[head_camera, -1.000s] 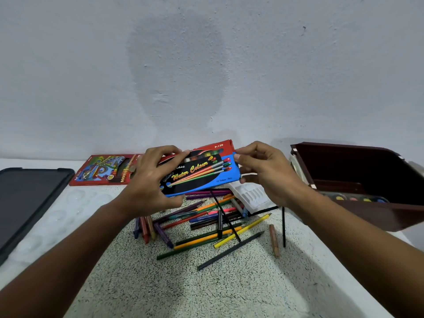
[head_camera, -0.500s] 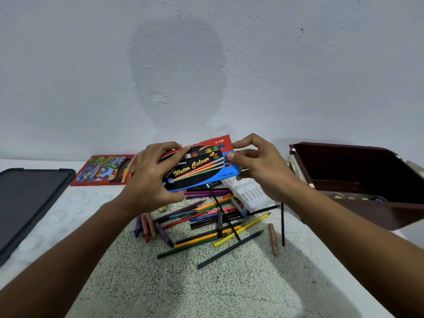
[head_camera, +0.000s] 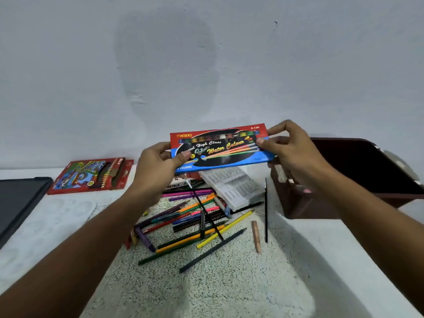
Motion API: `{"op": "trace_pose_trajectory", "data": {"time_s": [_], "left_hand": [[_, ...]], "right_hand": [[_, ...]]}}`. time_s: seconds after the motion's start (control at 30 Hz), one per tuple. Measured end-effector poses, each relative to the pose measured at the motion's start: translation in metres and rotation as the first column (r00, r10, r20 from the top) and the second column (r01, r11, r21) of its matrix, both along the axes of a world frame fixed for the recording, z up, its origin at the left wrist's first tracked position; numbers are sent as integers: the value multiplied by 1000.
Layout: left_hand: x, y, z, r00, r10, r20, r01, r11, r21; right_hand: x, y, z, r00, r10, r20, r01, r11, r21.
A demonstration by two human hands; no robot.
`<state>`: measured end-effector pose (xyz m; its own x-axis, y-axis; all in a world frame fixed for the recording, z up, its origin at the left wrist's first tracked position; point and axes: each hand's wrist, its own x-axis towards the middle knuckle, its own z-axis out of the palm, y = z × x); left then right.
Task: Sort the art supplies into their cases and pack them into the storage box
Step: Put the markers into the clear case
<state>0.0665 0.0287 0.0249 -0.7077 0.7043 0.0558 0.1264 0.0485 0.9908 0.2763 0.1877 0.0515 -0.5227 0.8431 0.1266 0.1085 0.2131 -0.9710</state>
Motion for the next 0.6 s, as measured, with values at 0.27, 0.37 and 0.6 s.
{"op": "trace_pose_trajectory", "data": {"time_s": [0.27,0.37,0.6], "left_hand": [[87,90,23,990,-143,-1,142,986,92],[112,124,22,990,-140,-13,141,986,90],[166,208,9,847,-244,-472,87,940,-329]], "right_hand": [[78,62,11,977,-157,-142,151,987,-53],[100,91,6,955,-258,-145,250,965,-73],[148,164,-21,901,-331,280,374,920,-117]]}}
